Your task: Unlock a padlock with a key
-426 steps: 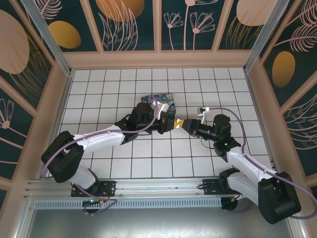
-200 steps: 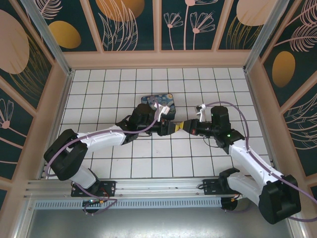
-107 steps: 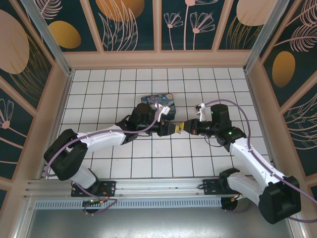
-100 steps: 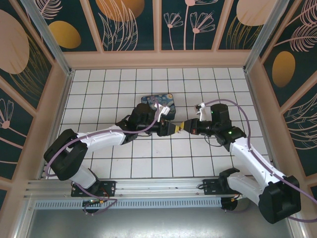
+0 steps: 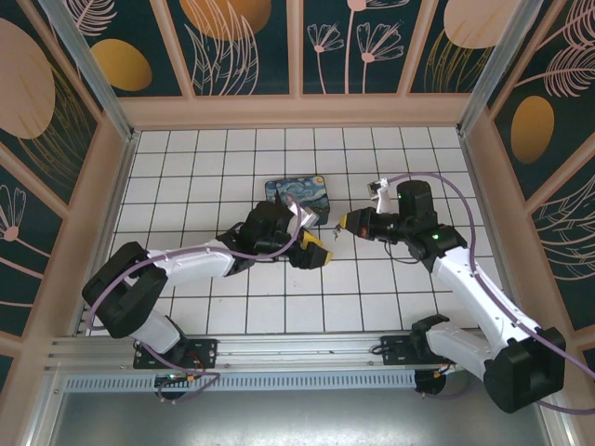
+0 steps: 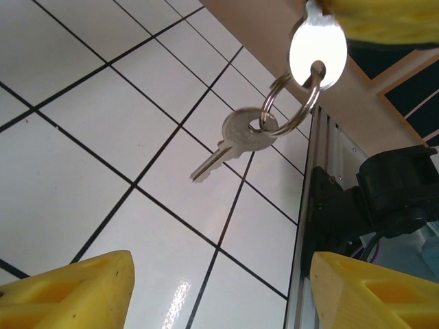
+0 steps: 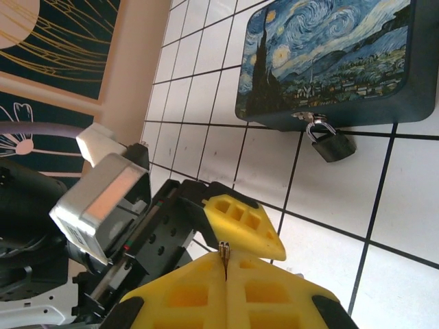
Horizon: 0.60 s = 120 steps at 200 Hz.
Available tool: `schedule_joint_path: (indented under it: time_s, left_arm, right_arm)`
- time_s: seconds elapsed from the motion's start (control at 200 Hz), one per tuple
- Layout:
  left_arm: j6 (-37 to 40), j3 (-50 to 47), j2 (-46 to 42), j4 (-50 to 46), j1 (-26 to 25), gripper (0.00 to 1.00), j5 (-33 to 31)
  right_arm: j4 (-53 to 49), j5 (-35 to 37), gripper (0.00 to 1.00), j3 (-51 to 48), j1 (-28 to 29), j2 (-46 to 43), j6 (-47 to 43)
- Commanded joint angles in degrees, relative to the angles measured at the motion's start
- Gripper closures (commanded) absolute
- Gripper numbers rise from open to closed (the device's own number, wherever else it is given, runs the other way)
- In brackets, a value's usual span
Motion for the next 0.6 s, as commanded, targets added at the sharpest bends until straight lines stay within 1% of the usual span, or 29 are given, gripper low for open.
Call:
schedule_joint_path:
  time_s: [0.0, 0.12, 0.275, 0.535, 0.596]
  left_arm:
    - [3.3, 2.2, 1.7, 1.5, 0.4, 0.32, -0.6]
    - [3.3, 2.0, 2.0, 4.2, 0.4, 0.36, -2.4]
    - [3.8, 1.8, 2.5, 6.8, 0.4, 0.37, -3.8]
    - [4.0, 2.4, 4.0, 11.0, 0.3, 0.36, 0.6]
    - [3.3, 2.0, 4.0, 13.2, 0.3, 0.36, 1.4]
  right_arm:
    - [-2.4, 1.3, 0.98, 2.9, 0.0, 0.7, 2.4]
    - [-2.5, 1.3, 0.98, 3.4, 0.0, 0.8, 4.0]
    - [-2.5, 0.5, 0.97, 3.9, 0.1, 0.8, 6.1]
    - [-0.8, -1.8, 0.97, 3.3, 0.4, 0.6, 8.2]
    - [-0.8, -1.7, 0.96, 3.4, 0.5, 0.7, 8.5]
